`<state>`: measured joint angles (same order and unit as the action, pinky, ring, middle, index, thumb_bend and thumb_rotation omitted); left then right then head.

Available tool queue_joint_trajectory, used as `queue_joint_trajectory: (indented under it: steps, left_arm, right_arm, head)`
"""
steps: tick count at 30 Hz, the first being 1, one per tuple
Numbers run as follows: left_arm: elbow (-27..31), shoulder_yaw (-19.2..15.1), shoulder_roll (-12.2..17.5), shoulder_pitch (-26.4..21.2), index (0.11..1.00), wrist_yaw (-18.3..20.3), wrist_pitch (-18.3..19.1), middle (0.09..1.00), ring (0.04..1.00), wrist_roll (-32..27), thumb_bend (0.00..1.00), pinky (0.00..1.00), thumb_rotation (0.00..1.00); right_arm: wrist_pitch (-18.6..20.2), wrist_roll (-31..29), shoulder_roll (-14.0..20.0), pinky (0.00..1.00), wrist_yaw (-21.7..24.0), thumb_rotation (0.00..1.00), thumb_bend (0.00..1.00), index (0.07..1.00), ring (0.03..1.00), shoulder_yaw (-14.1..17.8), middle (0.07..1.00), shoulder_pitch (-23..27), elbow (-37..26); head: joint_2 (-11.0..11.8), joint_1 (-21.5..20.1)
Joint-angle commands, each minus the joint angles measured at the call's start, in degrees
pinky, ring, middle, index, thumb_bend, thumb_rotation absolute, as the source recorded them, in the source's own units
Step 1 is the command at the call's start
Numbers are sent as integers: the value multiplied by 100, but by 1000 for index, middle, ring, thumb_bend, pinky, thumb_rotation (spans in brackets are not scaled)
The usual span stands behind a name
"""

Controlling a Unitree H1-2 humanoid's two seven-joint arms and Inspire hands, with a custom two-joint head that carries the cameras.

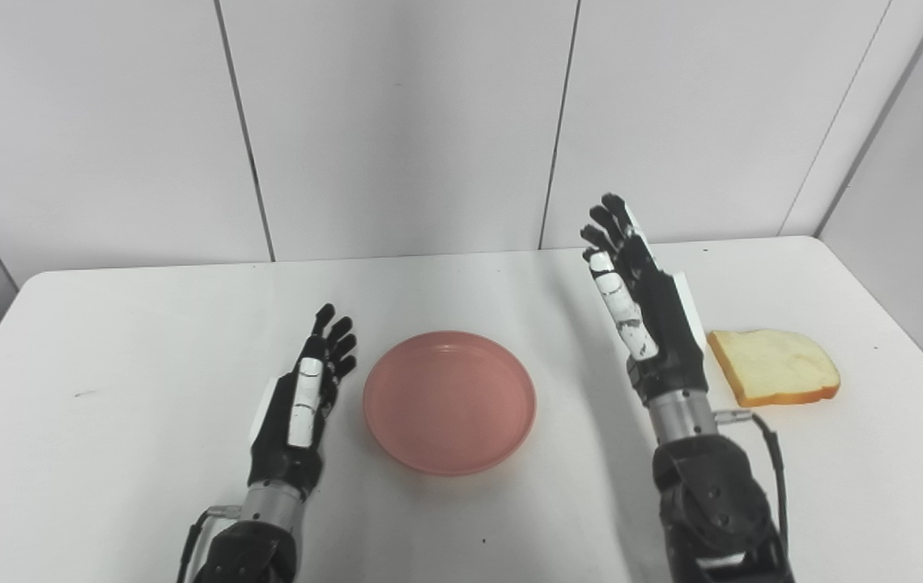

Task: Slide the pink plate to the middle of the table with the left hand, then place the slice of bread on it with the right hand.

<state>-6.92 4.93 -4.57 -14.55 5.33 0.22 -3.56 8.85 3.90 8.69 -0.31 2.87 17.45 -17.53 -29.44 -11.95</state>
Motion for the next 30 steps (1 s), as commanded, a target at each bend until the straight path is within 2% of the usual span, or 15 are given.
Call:
queue_joint_trajectory:
  steps: [1, 3, 5, 6, 9, 14, 16, 18, 20, 22, 24, 25, 27, 28, 30]
  left_arm:
    - [246, 17, 42, -72, 967, 122, -268, 966, 961, -76, 741, 950, 1000]
    - [344, 12, 65, -19, 968, 170, -276, 969, 963, -115, 732, 948, 1000]
    - [451, -1, 79, 28, 974, 214, -248, 974, 964, -166, 717, 955, 1000]
    - [475, -9, 84, 40, 975, 235, -248, 974, 965, -186, 716, 955, 1000]
    - [520, -50, 156, 70, 985, 351, -329, 979, 964, -327, 715, 961, 1000]
    - [551, -78, 239, 114, 978, 422, -398, 971, 960, -408, 733, 960, 1000]
    - [594, -101, 302, 134, 984, 486, -366, 976, 966, -501, 731, 971, 1000]
    - [638, -134, 347, 151, 984, 512, -348, 976, 964, -567, 732, 966, 1000]
    - [676, -149, 387, 163, 983, 525, -327, 975, 960, -589, 738, 958, 1000]
    - [729, -177, 391, 179, 970, 495, -314, 962, 948, -605, 719, 930, 997]
    - [790, -212, 379, 202, 962, 434, -296, 953, 939, -558, 706, 913, 995]
    - [796, -227, 385, 207, 953, 427, -307, 945, 929, -544, 706, 901, 988]
    - [793, -258, 394, 211, 944, 423, -323, 936, 922, -535, 710, 900, 978]
    - [793, -265, 411, 215, 944, 450, -314, 935, 921, -552, 713, 899, 976]
    - [809, -276, 425, 223, 943, 483, -284, 935, 921, -577, 715, 897, 975]
  right_arm:
    - [153, 296, 277, 875, 78, 759, 607, 934, 892, 40, 926, 320, -344]
    - [381, 678, 559, 825, 103, 748, 648, 925, 878, 37, 914, 411, -503]
    - [505, 1044, 912, 829, 208, 770, 784, 924, 889, 38, 910, 489, -628]
    - [519, 1134, 1025, 831, 255, 770, 789, 924, 890, 40, 910, 511, -658]
    - [814, 910, 1818, 877, 876, 717, 842, 957, 924, 186, 939, 598, -882]
    - [1356, 764, 2767, 850, 1575, 560, 982, 959, 909, 331, 932, 702, -1123]
    - [1636, 796, 3219, 887, 1899, 516, 980, 961, 926, 334, 939, 744, -1229]
    - [1781, 797, 3459, 927, 2168, 442, 991, 958, 948, 389, 948, 788, -1214]
    - [1803, 725, 3626, 912, 2374, 406, 999, 964, 953, 442, 957, 822, -1098]
    - [1800, 840, 3903, 874, 2587, 426, 1000, 977, 947, 382, 969, 847, -948]
    - [1802, 1162, 4133, 881, 2827, 458, 1000, 984, 950, 309, 973, 846, -811]
    - [1804, 1327, 4220, 845, 2939, 469, 1000, 991, 945, 287, 975, 835, -751]
    - [1805, 1571, 4274, 725, 3150, 417, 1000, 999, 878, 297, 979, 837, -680]
    - [1806, 1699, 4312, 625, 3265, 375, 1000, 998, 802, 290, 975, 853, -619]
    - [1806, 1809, 4388, 557, 3454, 346, 1000, 996, 749, 228, 971, 918, -447]
  head:
    - [75, -140]
    - [134, -283]
    - [167, -386]
    - [167, -386]
    - [253, -542]
    - [298, -666]
    - [306, -787]
    - [306, -883]
    - [301, -932]
    - [292, -972]
    - [279, -1019]
    - [275, -1032]
    - [275, -1069]
    - [283, -1106]
    - [284, -1137]
